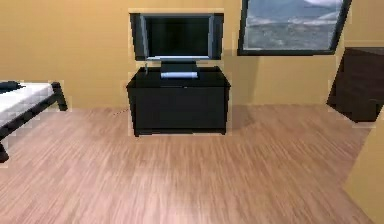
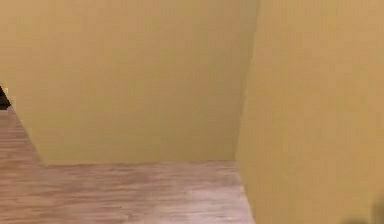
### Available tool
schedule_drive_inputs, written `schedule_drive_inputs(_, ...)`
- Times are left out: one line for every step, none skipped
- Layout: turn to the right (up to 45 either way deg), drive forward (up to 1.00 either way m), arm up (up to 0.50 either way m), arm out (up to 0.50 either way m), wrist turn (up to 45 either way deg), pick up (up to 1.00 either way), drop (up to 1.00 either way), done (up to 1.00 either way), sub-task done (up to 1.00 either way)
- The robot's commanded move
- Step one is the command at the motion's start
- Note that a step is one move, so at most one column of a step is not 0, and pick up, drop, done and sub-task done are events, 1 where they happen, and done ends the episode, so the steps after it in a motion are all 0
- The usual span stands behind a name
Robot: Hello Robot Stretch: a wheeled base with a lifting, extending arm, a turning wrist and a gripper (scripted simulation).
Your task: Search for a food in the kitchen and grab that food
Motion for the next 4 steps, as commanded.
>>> schedule_drive_inputs(0.0,0.10,0.00,0.00,0.0,0.00,0.00,0.00,0.00)
schedule_drive_inputs(-45.0,0.00,0.00,0.00,0.0,0.00,0.00,0.00,0.00)
schedule_drive_inputs(-42.0,0.00,0.00,0.00,0.0,0.00,0.00,0.00,0.00)
schedule_drive_inputs(0.0,0.20,0.00,0.00,0.0,0.00,0.00,0.00,0.00)
